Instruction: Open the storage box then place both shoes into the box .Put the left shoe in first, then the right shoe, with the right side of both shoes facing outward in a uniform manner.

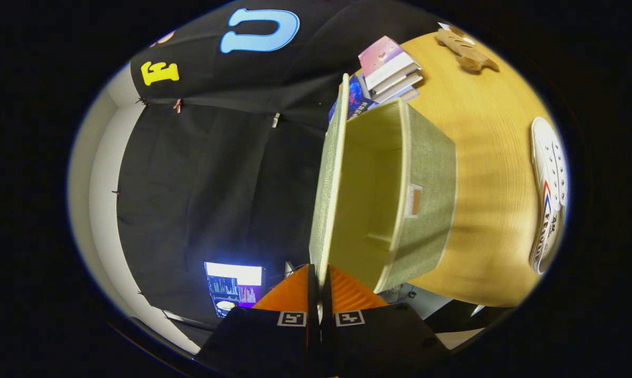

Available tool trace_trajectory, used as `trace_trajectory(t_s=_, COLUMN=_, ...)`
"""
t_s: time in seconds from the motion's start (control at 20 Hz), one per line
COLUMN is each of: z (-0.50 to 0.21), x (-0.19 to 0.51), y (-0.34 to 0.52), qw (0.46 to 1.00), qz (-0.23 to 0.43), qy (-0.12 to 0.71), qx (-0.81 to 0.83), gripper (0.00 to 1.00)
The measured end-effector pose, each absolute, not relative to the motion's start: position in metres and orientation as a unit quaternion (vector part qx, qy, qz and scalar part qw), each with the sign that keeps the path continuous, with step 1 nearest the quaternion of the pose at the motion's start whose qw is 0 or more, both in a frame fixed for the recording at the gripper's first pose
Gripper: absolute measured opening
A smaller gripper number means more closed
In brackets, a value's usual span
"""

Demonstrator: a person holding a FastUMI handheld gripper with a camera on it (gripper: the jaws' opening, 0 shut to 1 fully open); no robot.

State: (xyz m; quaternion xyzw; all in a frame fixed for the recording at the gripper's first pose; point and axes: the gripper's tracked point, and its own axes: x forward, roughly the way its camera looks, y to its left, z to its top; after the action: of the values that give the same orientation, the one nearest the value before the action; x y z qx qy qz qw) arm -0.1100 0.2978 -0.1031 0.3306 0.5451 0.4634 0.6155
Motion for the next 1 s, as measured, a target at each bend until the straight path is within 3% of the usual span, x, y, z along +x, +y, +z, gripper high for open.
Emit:
trace_trajectory(t_s=0.5, z=-0.024, x=-0.117, y=0.4, qw=0.623, qz=0.509, qy=0.508, qx=0.309, gripper=0.05)
trace_trajectory(t_s=1.0, z=-0.021, x=-0.134, y=0.531, qw=0.629, qz=0.521, qy=0.5, qx=0.289, gripper=0.05)
